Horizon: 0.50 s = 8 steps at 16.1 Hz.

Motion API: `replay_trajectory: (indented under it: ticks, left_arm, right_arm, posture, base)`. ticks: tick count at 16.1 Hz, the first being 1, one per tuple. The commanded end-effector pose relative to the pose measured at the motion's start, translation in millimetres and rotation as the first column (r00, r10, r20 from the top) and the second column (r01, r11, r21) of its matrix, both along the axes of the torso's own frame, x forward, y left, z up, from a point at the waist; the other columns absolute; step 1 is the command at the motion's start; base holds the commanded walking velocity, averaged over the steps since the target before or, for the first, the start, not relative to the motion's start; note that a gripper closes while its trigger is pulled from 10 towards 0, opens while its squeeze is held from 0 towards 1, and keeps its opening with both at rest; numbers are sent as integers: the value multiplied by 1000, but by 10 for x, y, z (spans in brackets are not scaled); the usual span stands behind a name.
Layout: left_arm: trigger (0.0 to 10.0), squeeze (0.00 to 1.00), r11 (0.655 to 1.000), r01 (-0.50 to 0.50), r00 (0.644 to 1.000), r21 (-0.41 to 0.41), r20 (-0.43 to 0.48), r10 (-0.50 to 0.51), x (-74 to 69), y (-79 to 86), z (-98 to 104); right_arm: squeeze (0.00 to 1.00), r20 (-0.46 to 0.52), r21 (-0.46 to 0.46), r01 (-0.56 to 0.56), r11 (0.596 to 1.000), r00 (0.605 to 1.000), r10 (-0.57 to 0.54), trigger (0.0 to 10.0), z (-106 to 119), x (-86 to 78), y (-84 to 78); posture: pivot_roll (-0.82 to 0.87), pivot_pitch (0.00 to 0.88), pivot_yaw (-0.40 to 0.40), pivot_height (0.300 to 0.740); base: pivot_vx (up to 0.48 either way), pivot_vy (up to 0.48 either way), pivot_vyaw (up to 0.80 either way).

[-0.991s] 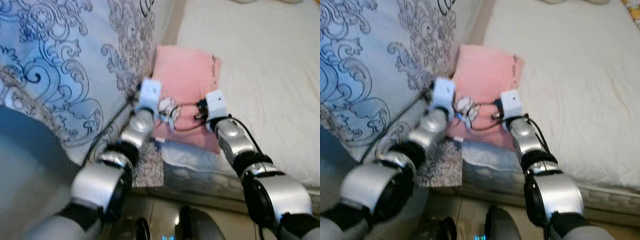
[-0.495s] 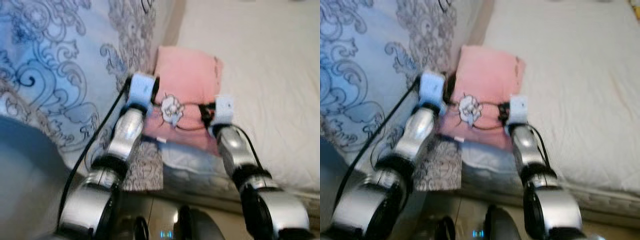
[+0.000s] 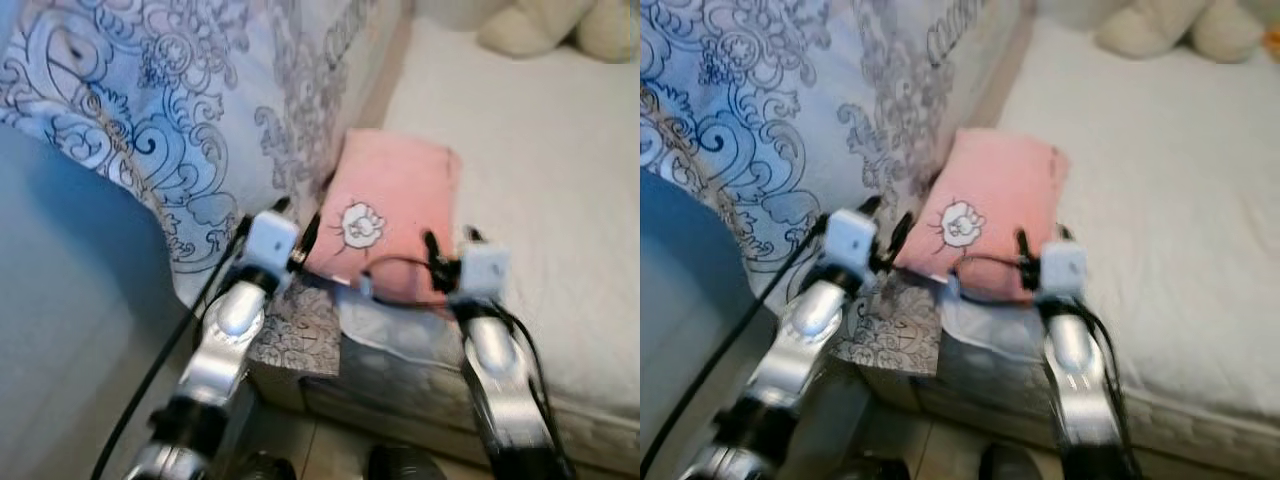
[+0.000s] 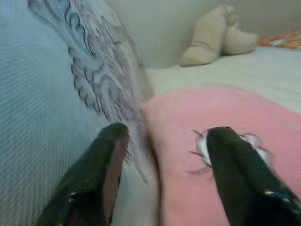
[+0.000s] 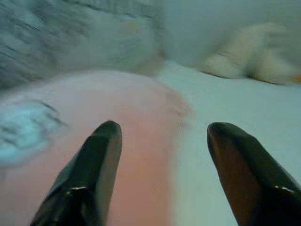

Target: Clean up the room

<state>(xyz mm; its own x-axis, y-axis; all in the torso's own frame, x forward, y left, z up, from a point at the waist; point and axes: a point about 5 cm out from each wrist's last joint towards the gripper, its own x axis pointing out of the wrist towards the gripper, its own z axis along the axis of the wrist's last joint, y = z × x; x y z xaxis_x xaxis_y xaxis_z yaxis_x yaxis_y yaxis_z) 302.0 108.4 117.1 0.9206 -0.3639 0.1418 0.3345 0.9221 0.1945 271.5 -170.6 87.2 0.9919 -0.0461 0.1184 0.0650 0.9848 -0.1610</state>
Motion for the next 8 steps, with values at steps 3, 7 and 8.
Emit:
replay_trajectory:
  ticks: [3, 7, 8]
  left_arm:
    - [10000, 0, 997, -73, 996, -37, -49, 71, -67, 179, -94]
    - [10000, 0, 986, -85, 989, -146, -133, 65, -145, 84, -232]
    - [10000, 0, 984, -102, 986, -148, -144, 81, -135, 102, -248]
  right_arm:
    - [0, -55, -109, 115, 987, 991, -122, 10000, -97, -151, -182]
    - [0, -86, -84, 82, 993, 992, -89, 10000, -74, -122, -126]
    - [0, -99, -76, 79, 994, 991, -86, 10000, -89, -134, -127]
  posture:
    - [-164, 0, 51, 740]
    - [-198, 0, 54, 740]
    - [-201, 0, 55, 740]
  base:
    - [0, -160, 0]
    - [0, -234, 0]
    - [0, -469, -563]
